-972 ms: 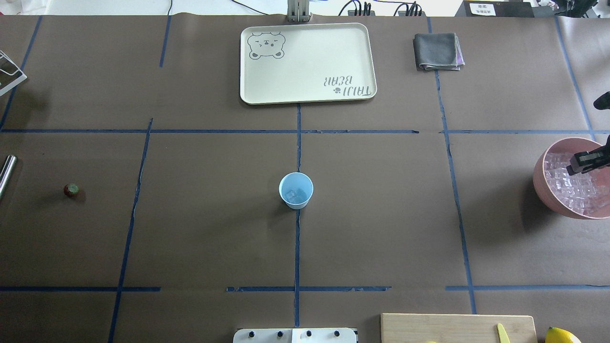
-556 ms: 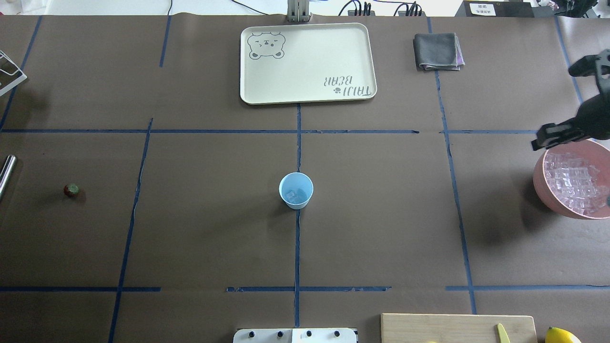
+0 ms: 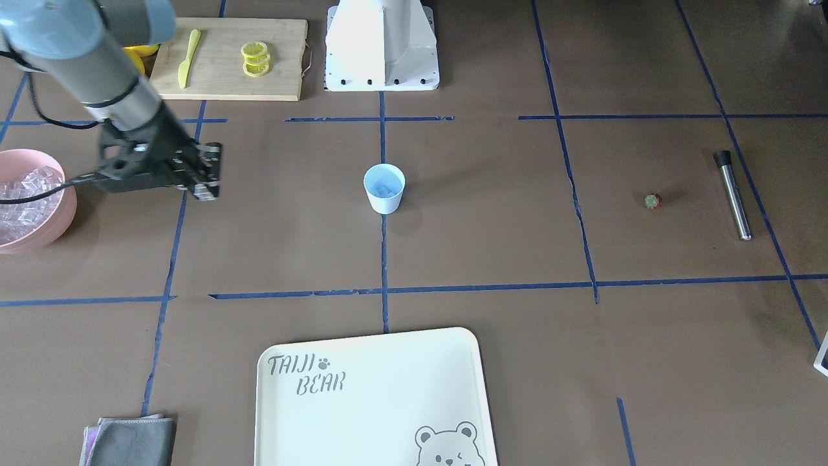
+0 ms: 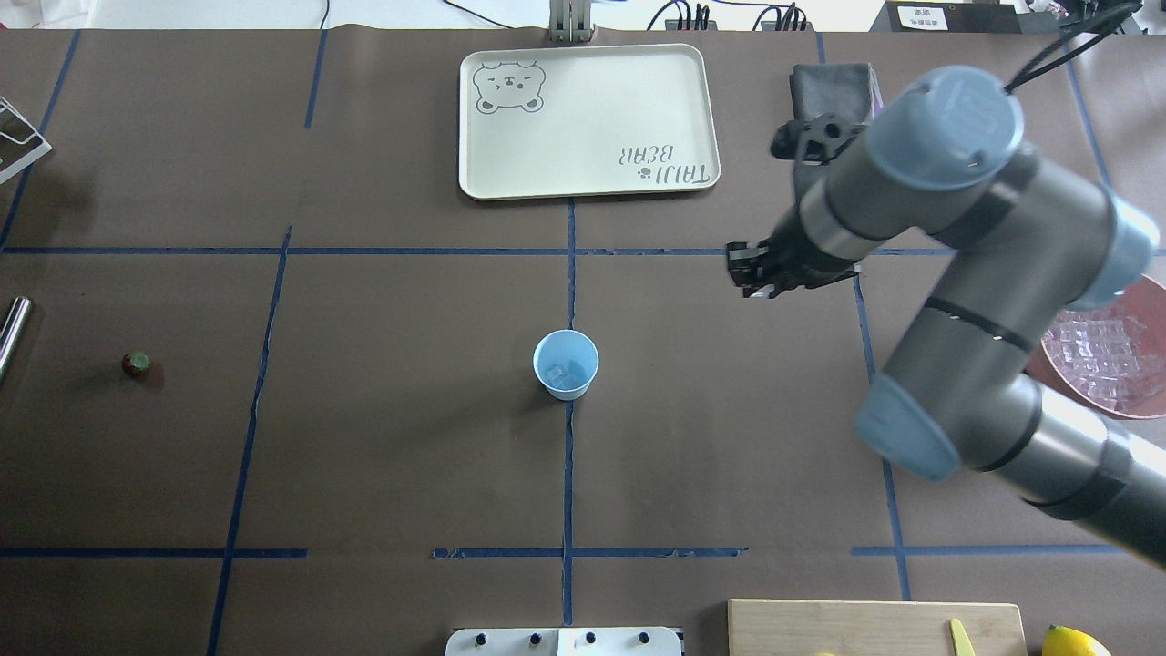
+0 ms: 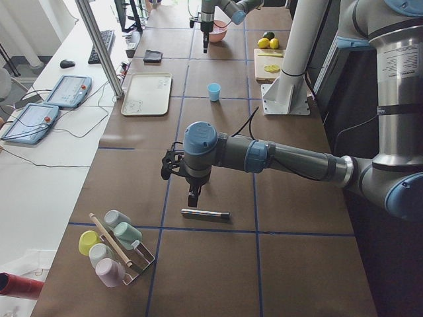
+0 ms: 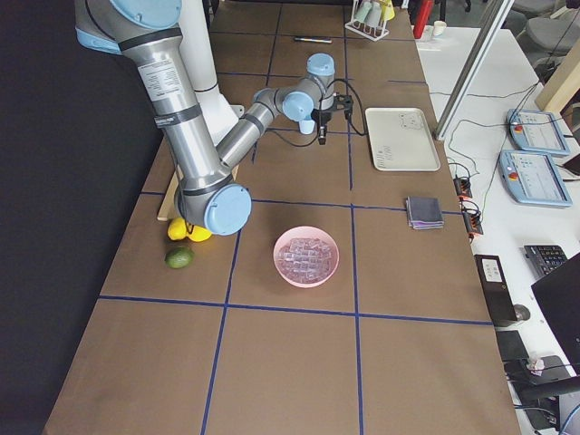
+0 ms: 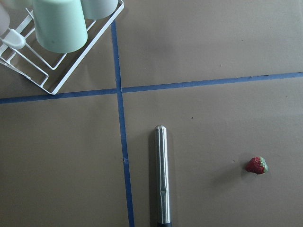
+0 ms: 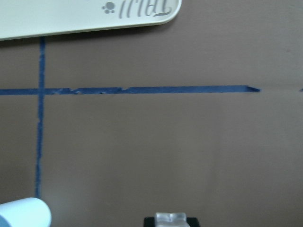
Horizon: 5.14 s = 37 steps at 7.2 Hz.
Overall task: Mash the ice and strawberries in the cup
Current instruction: 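Carry the ice cube with the right gripper toward the light-blue cup, then open the right gripper to drop the ice cube into the cup, then withdraw the right gripper toward the ice bowl while the left gripper reaches the strawberry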
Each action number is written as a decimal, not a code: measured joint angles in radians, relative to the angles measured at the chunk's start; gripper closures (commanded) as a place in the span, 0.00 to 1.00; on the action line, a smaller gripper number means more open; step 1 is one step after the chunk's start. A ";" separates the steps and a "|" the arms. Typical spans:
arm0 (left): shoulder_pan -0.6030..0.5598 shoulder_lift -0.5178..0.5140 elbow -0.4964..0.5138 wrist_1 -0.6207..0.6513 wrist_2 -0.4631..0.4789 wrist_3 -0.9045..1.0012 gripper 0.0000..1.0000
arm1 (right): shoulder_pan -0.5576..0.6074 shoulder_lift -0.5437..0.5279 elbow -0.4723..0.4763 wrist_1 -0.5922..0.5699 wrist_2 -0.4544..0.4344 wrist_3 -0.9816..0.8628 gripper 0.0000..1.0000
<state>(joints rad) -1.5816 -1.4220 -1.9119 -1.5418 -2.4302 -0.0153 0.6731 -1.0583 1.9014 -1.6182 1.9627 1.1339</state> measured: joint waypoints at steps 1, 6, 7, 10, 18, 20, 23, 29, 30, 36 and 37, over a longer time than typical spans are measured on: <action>0.000 0.000 0.003 0.000 0.000 0.000 0.00 | -0.065 0.085 -0.038 -0.031 -0.057 0.067 1.00; 0.000 0.000 0.005 -0.001 0.000 0.000 0.00 | -0.191 0.237 -0.163 -0.048 -0.164 0.146 0.99; 0.000 0.000 0.005 -0.001 0.000 0.000 0.00 | -0.202 0.254 -0.186 -0.048 -0.171 0.146 0.99; 0.000 0.000 0.006 -0.001 0.000 0.000 0.00 | -0.225 0.293 -0.233 -0.047 -0.176 0.147 0.97; 0.000 0.000 0.011 -0.001 0.000 0.001 0.00 | -0.232 0.311 -0.246 -0.040 -0.176 0.147 0.09; 0.000 0.000 0.011 -0.001 0.001 0.000 0.00 | -0.232 0.310 -0.246 -0.040 -0.177 0.146 0.01; 0.012 -0.002 0.007 -0.009 0.004 0.000 0.00 | -0.220 0.311 -0.228 -0.041 -0.174 0.144 0.01; 0.405 0.017 0.004 -0.462 0.130 -0.628 0.01 | 0.033 0.195 -0.036 -0.151 -0.044 -0.037 0.01; 0.485 0.016 0.035 -0.542 0.210 -0.722 0.01 | 0.103 0.135 -0.001 -0.151 0.005 -0.130 0.01; 0.742 -0.040 0.196 -0.769 0.443 -0.988 0.01 | 0.478 -0.164 0.050 -0.144 0.241 -0.682 0.01; 0.753 -0.051 0.208 -0.770 0.445 -0.998 0.02 | 0.503 -0.185 0.050 -0.143 0.254 -0.718 0.01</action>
<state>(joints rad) -0.8288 -1.4730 -1.7040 -2.3115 -1.9848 -1.0131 1.1760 -1.2437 1.9511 -1.7614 2.2168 0.4160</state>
